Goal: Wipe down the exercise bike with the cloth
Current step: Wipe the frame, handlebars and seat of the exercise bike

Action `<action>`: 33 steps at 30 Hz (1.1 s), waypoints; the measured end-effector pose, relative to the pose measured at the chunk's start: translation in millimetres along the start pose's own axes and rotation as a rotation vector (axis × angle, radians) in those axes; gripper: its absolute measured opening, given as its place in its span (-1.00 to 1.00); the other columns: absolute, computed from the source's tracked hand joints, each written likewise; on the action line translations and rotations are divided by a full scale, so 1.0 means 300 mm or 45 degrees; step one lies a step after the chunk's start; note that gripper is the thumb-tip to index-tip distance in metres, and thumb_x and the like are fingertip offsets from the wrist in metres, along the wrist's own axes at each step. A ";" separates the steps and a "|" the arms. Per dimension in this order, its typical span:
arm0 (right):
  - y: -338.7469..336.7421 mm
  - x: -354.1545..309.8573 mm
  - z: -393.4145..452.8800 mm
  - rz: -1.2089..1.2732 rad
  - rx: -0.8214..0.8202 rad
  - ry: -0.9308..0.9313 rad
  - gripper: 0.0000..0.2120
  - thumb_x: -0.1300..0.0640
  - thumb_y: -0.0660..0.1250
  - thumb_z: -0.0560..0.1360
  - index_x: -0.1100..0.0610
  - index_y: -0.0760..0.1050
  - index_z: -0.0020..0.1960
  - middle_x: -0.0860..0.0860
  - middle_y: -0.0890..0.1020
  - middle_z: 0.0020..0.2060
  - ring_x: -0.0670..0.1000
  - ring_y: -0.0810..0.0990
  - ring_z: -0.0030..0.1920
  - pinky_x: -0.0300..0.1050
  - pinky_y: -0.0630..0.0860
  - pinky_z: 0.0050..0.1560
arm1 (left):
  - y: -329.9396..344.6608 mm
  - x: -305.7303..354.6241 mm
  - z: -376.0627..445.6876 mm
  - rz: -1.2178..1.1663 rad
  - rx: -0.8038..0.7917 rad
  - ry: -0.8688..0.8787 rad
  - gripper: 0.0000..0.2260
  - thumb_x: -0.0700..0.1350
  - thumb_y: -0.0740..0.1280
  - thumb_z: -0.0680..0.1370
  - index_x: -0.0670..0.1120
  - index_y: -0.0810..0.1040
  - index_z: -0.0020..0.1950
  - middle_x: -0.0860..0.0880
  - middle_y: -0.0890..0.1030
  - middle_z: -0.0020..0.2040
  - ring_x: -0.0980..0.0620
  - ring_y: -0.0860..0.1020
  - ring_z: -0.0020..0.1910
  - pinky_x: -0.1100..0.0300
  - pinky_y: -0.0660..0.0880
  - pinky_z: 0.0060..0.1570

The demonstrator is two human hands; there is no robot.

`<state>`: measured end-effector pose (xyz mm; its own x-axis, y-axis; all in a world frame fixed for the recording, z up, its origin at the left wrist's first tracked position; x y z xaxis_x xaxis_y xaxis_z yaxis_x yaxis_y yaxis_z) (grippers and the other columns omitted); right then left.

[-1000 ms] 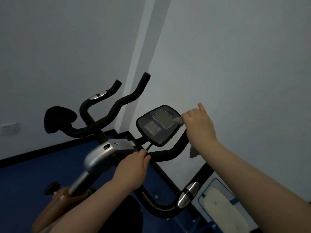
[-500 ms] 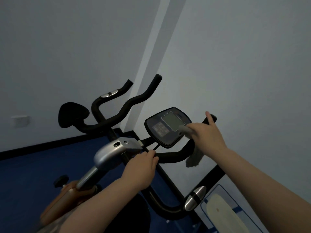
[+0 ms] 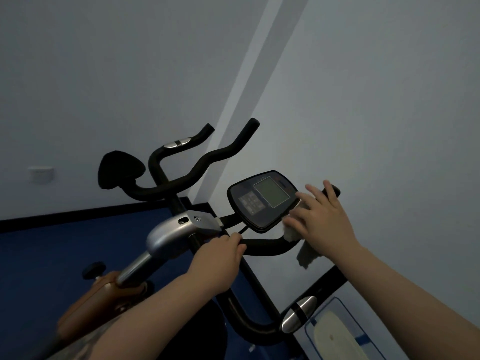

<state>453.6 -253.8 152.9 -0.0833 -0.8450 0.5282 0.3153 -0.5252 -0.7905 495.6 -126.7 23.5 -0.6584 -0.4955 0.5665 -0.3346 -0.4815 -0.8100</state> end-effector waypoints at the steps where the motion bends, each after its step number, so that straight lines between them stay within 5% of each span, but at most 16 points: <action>1: -0.002 -0.004 -0.004 -0.081 0.032 -0.012 -0.80 -0.04 0.43 0.49 0.07 0.69 -0.02 0.10 0.65 0.10 0.19 0.56 0.24 0.24 0.09 0.50 | 0.002 0.006 -0.001 0.005 -0.006 0.018 -0.73 -0.07 0.06 0.71 -0.07 0.37 0.37 -0.02 0.49 0.12 -0.02 0.50 0.03 -0.02 0.50 0.05; 7: -0.057 0.041 0.041 -0.085 0.257 -0.116 -0.75 0.25 0.58 0.32 0.15 0.67 -0.01 0.07 0.67 -0.16 0.13 0.65 -0.20 0.16 0.23 0.47 | -0.007 0.008 0.002 0.026 0.004 0.029 -0.75 -0.07 0.04 0.71 -0.05 0.37 0.34 -0.01 0.48 0.09 -0.01 0.50 0.00 -0.01 0.51 0.02; 12: -0.078 0.097 0.059 -0.126 0.253 0.060 -0.88 0.08 0.49 0.45 0.14 0.65 -0.11 0.07 0.64 -0.29 0.14 0.62 -0.22 0.16 0.16 0.49 | -0.002 0.001 0.003 0.000 0.016 -0.002 -0.75 -0.03 0.04 0.71 -0.03 0.35 0.35 -0.02 0.51 0.06 0.00 0.51 -0.01 0.05 0.50 0.00; 18: -0.006 0.053 0.085 -0.062 -0.084 -0.162 -0.81 -0.05 0.31 0.56 0.02 0.65 -0.01 -0.04 0.68 -0.18 0.04 0.64 -0.15 0.01 -0.08 0.54 | -0.001 0.014 0.000 0.023 0.016 0.033 -0.75 -0.06 0.05 0.71 -0.05 0.38 0.35 0.00 0.49 0.10 0.00 0.50 0.02 0.03 0.49 0.02; 20: -0.078 0.105 0.092 -0.049 0.096 -0.078 -0.88 0.02 0.40 0.51 0.06 0.66 -0.09 -0.01 0.68 -0.26 0.08 0.63 -0.25 0.12 0.08 0.52 | -0.002 0.011 0.001 0.019 0.015 0.027 -0.75 -0.07 0.06 0.71 -0.05 0.39 0.34 0.00 0.48 0.10 0.00 0.49 0.02 0.02 0.49 0.03; 23: -0.055 0.067 0.074 -0.143 0.073 -0.038 -0.83 0.02 0.43 0.49 0.12 0.64 -0.19 0.05 0.64 -0.34 0.13 0.60 -0.32 0.18 0.28 0.44 | 0.000 -0.003 0.001 0.003 0.013 -0.007 -0.75 -0.05 0.05 0.71 -0.04 0.37 0.34 -0.02 0.49 0.10 -0.01 0.50 0.02 0.03 0.49 0.02; 27: 0.059 -0.017 0.072 -0.127 -0.203 -0.251 -0.75 -0.07 0.27 0.59 0.05 0.64 -0.05 0.00 0.68 -0.20 0.10 0.64 -0.16 0.00 0.20 0.45 | 0.008 0.003 0.000 -0.002 -0.014 -0.011 -0.75 -0.04 0.04 0.71 -0.03 0.35 0.35 -0.02 0.50 0.09 -0.01 0.49 0.02 0.02 0.50 0.03; 30: -0.034 0.088 0.114 -0.108 0.005 -0.043 -0.81 -0.02 0.35 0.54 0.06 0.63 -0.16 0.00 0.65 -0.33 0.09 0.64 -0.30 0.06 0.11 0.47 | -0.006 -0.008 0.005 -0.044 0.009 -0.049 -0.74 0.01 0.02 0.70 -0.03 0.37 0.30 -0.03 0.52 0.05 -0.02 0.51 -0.01 0.02 0.50 0.02; 33: 0.020 0.044 0.073 -0.063 -0.124 0.075 -0.72 -0.10 0.24 0.60 0.03 0.62 -0.12 -0.03 0.65 -0.30 0.05 0.63 -0.22 0.00 0.18 0.46 | -0.007 -0.017 -0.002 -0.057 0.018 -0.066 -0.75 0.02 0.03 0.70 -0.03 0.39 0.27 -0.02 0.53 0.04 -0.01 0.52 -0.04 0.02 0.50 0.00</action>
<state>475.2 -266.1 161.9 -0.1527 -0.8208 0.5504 0.2166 -0.5712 -0.7917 499.4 -122.8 22.1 -0.6071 -0.5097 0.6096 -0.3530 -0.5142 -0.7816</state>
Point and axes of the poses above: each hand's wrist, its own z-axis towards the middle knuckle, its own y-axis out of the palm, x = y × z, the point moved 10 cm from there along z, towards the middle knuckle
